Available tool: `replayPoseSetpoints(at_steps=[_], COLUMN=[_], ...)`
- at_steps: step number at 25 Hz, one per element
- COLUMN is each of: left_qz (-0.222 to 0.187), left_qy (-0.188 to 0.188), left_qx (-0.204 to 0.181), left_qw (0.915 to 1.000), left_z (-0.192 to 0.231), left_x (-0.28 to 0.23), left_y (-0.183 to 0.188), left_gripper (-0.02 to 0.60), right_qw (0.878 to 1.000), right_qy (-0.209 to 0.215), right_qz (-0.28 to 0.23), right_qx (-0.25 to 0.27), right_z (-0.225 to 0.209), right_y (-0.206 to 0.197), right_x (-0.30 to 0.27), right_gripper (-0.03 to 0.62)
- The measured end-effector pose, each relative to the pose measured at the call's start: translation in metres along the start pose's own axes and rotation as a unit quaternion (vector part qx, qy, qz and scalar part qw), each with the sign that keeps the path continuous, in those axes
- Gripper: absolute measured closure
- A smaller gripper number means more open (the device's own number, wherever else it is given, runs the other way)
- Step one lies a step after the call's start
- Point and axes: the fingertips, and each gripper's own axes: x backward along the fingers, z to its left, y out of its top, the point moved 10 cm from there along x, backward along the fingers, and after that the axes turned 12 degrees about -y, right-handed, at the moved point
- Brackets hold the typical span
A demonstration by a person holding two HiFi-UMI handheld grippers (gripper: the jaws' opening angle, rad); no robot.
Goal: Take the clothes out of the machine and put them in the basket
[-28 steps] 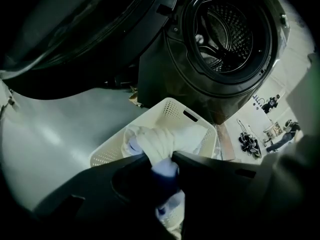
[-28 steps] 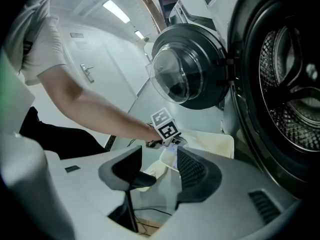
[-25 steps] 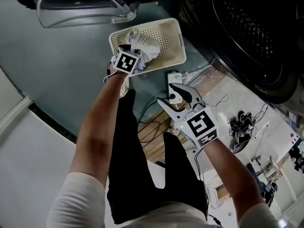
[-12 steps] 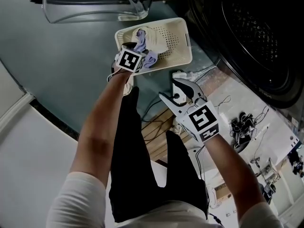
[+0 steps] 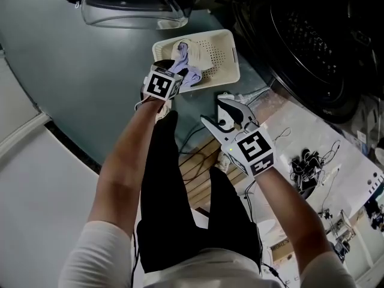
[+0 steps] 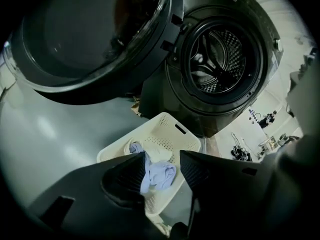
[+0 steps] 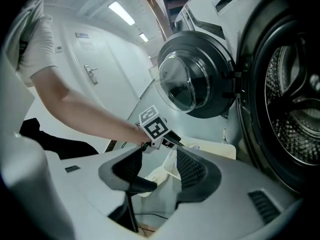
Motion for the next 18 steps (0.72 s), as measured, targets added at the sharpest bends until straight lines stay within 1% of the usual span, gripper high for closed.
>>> replayPoseSetpoints(at_steps=[9, 14, 18], left_qz=[-0.051, -0.070, -0.091], left_qy=[-0.002, -0.005, -0.018], left_qx=[-0.003, -0.019, -0.033], left_qw=[0.9987, 0.9973, 0.9951], left_z=[-0.084, -0.140, -0.196], left_x=[0.090, 0.140, 0.177], left_y=[0.007, 0.010, 0.012], left_gripper=[0.396, 0.407, 0.432], right_qw=[0.999, 0.999, 0.998], right_qy=[-0.003, -0.002, -0.009], right_qz=[-0.032, -0.050, -0.069], right_qx=[-0.004, -0.005, -0.003], right_z=[0.021, 0.039, 0.048], right_y=[0.005, 0.011, 0.013], right_x=[0.079, 0.131, 0.176], right_gripper=[0.375, 0.376, 0.388])
